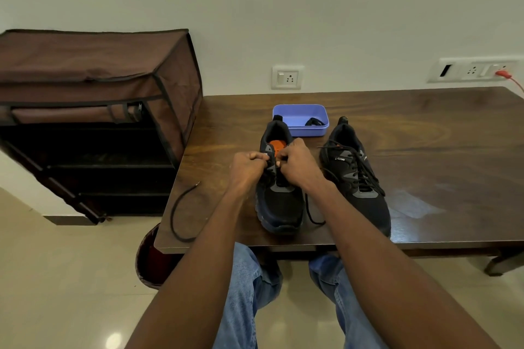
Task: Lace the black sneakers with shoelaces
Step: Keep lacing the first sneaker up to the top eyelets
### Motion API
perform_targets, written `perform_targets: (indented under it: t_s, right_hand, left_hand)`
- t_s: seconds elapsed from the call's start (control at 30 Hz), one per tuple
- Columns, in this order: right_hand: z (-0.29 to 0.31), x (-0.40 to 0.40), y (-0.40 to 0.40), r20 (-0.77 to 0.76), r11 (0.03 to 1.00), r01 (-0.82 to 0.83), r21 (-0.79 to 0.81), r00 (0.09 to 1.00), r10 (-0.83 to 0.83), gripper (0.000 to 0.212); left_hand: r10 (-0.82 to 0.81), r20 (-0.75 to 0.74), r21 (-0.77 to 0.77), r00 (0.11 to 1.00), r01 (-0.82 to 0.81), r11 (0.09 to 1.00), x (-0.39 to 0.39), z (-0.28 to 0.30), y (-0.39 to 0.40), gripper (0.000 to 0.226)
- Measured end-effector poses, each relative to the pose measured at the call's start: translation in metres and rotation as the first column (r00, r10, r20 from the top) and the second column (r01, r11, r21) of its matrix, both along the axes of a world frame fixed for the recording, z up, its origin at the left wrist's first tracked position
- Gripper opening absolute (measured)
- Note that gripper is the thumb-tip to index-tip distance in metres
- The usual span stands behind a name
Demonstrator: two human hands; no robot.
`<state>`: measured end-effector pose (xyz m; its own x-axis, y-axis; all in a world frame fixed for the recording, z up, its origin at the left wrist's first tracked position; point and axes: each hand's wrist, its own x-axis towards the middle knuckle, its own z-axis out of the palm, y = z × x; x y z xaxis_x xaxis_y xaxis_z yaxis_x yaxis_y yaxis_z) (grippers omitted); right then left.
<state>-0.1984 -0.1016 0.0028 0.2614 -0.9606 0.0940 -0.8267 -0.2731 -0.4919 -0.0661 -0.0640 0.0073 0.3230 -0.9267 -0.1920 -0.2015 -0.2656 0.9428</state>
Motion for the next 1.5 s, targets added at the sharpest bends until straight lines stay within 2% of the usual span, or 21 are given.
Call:
perform_targets:
  t_s: [0.2, 0.33, 0.37, 0.43, 0.5, 0.57, 0.6, 0.63, 0.67, 0.77, 0.83, 0.9, 0.97, 1.03, 1.13, 1.23, 1.3, 1.33, 1.4, 1.43, 1.5]
  right_hand:
    - [-0.001, -0.004, -0.002, 0.096, 0.996, 0.079, 0.034, 0.992, -0.082, 0.025]
    - [0.002, -0.005, -0.001, 0.1, 0.996, 0.059, 0.067, 0.993, -0.065, 0.021]
    - [0.003, -0.006, -0.001, 0.109, 0.996, 0.062, 0.071, 0.992, -0.069, 0.021]
    - [0.006, -0.008, -0.001, 0.13, 0.994, 0.073, 0.08, 0.988, -0.083, 0.02]
    - [0.006, -0.011, -0.001, 0.152, 0.991, 0.084, 0.101, 0.983, -0.099, 0.02]
    - [0.007, -0.012, -0.002, 0.163, 0.989, 0.084, 0.122, 0.981, -0.104, 0.021]
    - [0.006, -0.012, -0.002, 0.162, 0.988, 0.084, 0.131, 0.981, -0.105, 0.021]
    - [0.007, -0.012, -0.002, 0.155, 0.987, 0.082, 0.138, 0.982, -0.104, 0.022]
    - [0.007, -0.011, -0.003, 0.148, 0.987, 0.081, 0.142, 0.984, -0.102, 0.021]
    - [0.006, -0.011, -0.004, 0.134, 0.988, 0.069, 0.138, 0.987, -0.088, 0.02]
    - [0.006, -0.011, -0.004, 0.138, 0.989, 0.068, 0.13, 0.987, -0.086, 0.02]
    - [0.005, -0.011, -0.003, 0.147, 0.989, 0.07, 0.129, 0.985, -0.089, 0.018]
    - [0.004, -0.011, -0.002, 0.152, 0.989, 0.074, 0.131, 0.984, -0.094, 0.017]
    - [0.004, -0.012, -0.002, 0.151, 0.988, 0.076, 0.133, 0.984, -0.096, 0.017]
    - [0.008, -0.013, -0.002, 0.149, 0.985, 0.077, 0.152, 0.984, -0.1, 0.018]
    - [0.009, -0.014, -0.003, 0.143, 0.983, 0.081, 0.164, 0.984, -0.105, 0.019]
    - [0.009, -0.015, -0.003, 0.142, 0.983, 0.078, 0.167, 0.985, -0.102, 0.019]
    - [0.009, -0.015, -0.003, 0.145, 0.983, 0.076, 0.17, 0.984, -0.101, 0.019]
    - [0.009, -0.015, -0.002, 0.15, 0.982, 0.074, 0.175, 0.984, -0.101, 0.019]
    - [0.01, -0.015, -0.002, 0.146, 0.982, 0.072, 0.175, 0.984, -0.098, 0.019]
    - [0.01, -0.014, -0.001, 0.136, 0.983, 0.066, 0.17, 0.987, -0.09, 0.018]
  left_hand:
    - [-0.061, 0.144, -0.009, 0.988, 0.063, 0.998, -0.003, -0.003, -0.001, 0.011]
    - [0.037, 0.18, -0.001, 0.983, -0.038, 0.999, -0.001, -0.003, -0.002, 0.014]
    - [0.119, 0.13, -0.012, 0.984, -0.118, 0.993, 0.002, 0.0, -0.001, 0.012]
    - [0.327, -0.137, -0.058, 0.935, -0.337, 0.94, 0.009, 0.008, 0.0, 0.013]
    - [0.497, -0.433, -0.133, 0.752, -0.598, 0.79, 0.021, 0.019, 0.002, 0.016]
    - [0.582, -0.563, -0.191, 0.586, -0.778, 0.598, 0.033, 0.025, 0.004, 0.012]
    - [0.598, -0.577, -0.214, 0.556, -0.809, 0.547, 0.036, 0.026, 0.006, 0.011]
    - [0.592, -0.562, -0.231, 0.577, -0.797, 0.558, 0.037, 0.026, 0.007, 0.01]
    - [0.567, -0.505, -0.243, 0.651, -0.738, 0.63, 0.036, 0.025, 0.008, 0.011]
    - [0.277, -0.126, -0.15, 0.953, -0.294, 0.944, 0.022, 0.016, 0.007, 0.037]
    - [-0.008, 0.053, -0.035, 0.999, 0.009, 0.999, 0.01, 0.01, 0.006, 0.055]
    - [-0.14, 0.19, 0.036, 0.972, 0.135, 0.99, 0.002, 0.009, 0.007, 0.044]
    - [-0.119, 0.266, 0.017, 0.957, 0.118, 0.993, 0.002, 0.008, 0.008, 0.019]
    - [-0.032, 0.263, -0.06, 0.964, 0.049, 0.997, 0.008, 0.006, 0.006, 0.02]
    - [0.276, 0.129, -0.259, 0.952, -0.237, 0.936, 0.016, 0.004, 0.001, 0.018]
    - [0.629, -0.254, -0.377, 0.735, -0.674, 0.636, 0.036, 0.012, -0.004, 0.019]
    - [0.73, -0.3, -0.384, 0.615, -0.778, 0.498, 0.048, 0.011, -0.004, 0.022]
    - [0.736, -0.232, -0.378, 0.636, -0.756, 0.534, 0.049, 0.011, -0.002, 0.027]
    - [0.615, 0.075, -0.345, 0.785, -0.559, 0.754, 0.041, 0.008, 0.005, 0.045]
    - [0.496, 0.269, -0.314, 0.825, -0.412, 0.855, 0.035, 0.005, 0.006, 0.052]
    - [0.208, 0.548, -0.199, 0.81, -0.115, 0.973, 0.024, 0.004, 0.008, 0.049]
